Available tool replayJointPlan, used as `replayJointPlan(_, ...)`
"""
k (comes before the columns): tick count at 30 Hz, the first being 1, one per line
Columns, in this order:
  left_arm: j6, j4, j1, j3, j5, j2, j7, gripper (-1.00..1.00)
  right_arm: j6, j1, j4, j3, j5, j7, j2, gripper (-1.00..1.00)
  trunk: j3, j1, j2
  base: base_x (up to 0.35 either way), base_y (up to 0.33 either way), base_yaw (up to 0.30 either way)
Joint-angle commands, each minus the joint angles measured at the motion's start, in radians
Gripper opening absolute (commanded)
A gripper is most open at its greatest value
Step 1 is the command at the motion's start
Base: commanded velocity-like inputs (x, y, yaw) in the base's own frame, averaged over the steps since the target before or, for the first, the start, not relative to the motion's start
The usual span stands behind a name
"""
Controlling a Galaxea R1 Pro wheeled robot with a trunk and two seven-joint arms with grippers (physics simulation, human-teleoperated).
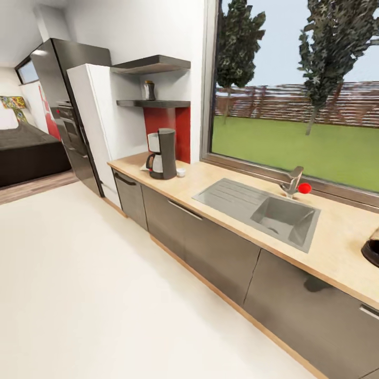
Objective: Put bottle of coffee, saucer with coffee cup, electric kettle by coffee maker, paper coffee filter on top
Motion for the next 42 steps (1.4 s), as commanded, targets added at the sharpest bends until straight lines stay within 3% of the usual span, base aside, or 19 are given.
replayJointPlan(1,-0.004,0.001,-0.001,0.000,0.000,0.000,0.000,1.00,-0.003,0.000,0.000,0.000,0.000,0.000,0.000,1.00,-0.002,0.001,-0.002,0.335,0.000,0.276)
replayJointPlan(32,-0.004,0.001,0.000,0.001,0.000,-0.001,0.000,1.00,-0.003,0.000,0.000,0.000,0.000,0.000,-0.001,1.00,-0.002,0.001,-0.002,0.335,0.008,0.022)
replayJointPlan(42,-0.005,0.001,0.000,0.001,0.000,0.000,0.000,1.00,-0.003,0.000,0.000,0.000,0.000,-0.002,0.000,1.00,-0.002,0.001,-0.002,0.323,0.139,0.226)
